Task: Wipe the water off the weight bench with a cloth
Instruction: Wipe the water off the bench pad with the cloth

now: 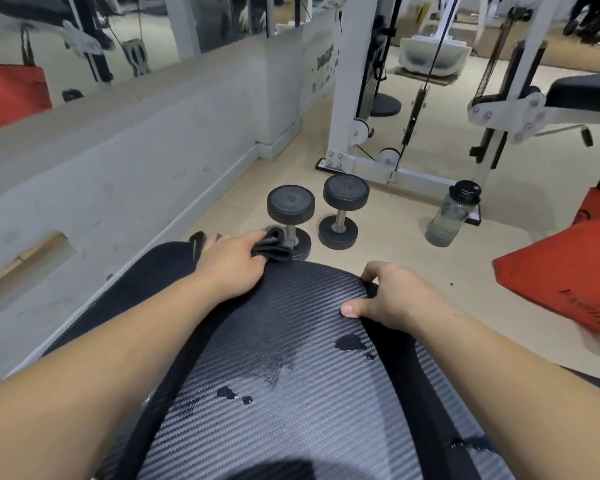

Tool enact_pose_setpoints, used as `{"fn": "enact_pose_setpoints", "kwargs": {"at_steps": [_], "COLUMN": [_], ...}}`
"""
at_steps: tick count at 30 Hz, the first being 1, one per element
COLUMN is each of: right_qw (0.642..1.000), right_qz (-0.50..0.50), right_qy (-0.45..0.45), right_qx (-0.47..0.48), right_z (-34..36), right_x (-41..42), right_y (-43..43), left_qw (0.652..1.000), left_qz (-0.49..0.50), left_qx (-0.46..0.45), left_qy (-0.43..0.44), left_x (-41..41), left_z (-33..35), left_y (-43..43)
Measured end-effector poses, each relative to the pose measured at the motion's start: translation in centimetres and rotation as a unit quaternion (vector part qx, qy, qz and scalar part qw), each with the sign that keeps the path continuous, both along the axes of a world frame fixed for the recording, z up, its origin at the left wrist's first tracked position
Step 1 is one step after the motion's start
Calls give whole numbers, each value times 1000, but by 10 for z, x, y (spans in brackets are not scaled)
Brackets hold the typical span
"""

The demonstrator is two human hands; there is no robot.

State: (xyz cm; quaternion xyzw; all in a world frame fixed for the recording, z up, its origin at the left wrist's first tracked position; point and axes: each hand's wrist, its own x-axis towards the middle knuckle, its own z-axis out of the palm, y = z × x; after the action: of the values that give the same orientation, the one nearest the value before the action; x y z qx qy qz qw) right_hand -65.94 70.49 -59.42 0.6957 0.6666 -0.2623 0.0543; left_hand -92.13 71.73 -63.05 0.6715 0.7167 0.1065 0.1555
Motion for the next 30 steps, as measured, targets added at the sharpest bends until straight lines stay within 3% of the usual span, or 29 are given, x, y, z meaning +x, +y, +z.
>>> {"fn": "enact_pose_setpoints", "kwargs": {"at_steps": [3, 6, 8, 10, 13, 16, 18, 22, 23, 28, 30], "right_qw": [1000, 997, 988, 976, 975, 968, 966, 970, 970, 968, 969], "right_qz": [-11, -5, 20, 71, 147, 242, 257, 239, 238, 236, 235], "right_qy": [17, -27, -63, -36, 86, 44, 5, -41, -52, -80, -79], "right_qx": [4, 67, 138, 201, 144, 53, 30, 21, 22, 16, 5], "right_z": [0, 5, 11, 17, 21, 20, 20, 26, 28, 30, 29], "right_x": [1, -1, -5, -13, -31, -48, -53, -62, -65, -78, -79], "right_y": [-3, -23, -43, -64, -97, -123, -128, -127, -126, -122, -122], "left_qw": [986, 973, 990, 1000, 1000, 995, 991, 993, 994, 980, 982], "left_qz": [-141, -223, -140, -18, 17, -85, -101, 67, 59, -189, -161], "left_qx": [-32, -33, -24, 0, -14, 0, 15, -7, -5, 41, 38], "left_qy": [-79, -46, -21, -1, 16, 46, 82, 100, 94, 51, 88], "left_x": [17, 6, -21, -35, -14, -3, -24, -32, -22, -16, -48], "left_z": [11, 13, 13, 16, 17, 25, 25, 24, 22, 23, 18], "left_y": [-53, -98, -106, -120, -165, -216, -214, -189, -193, -236, -214]}}
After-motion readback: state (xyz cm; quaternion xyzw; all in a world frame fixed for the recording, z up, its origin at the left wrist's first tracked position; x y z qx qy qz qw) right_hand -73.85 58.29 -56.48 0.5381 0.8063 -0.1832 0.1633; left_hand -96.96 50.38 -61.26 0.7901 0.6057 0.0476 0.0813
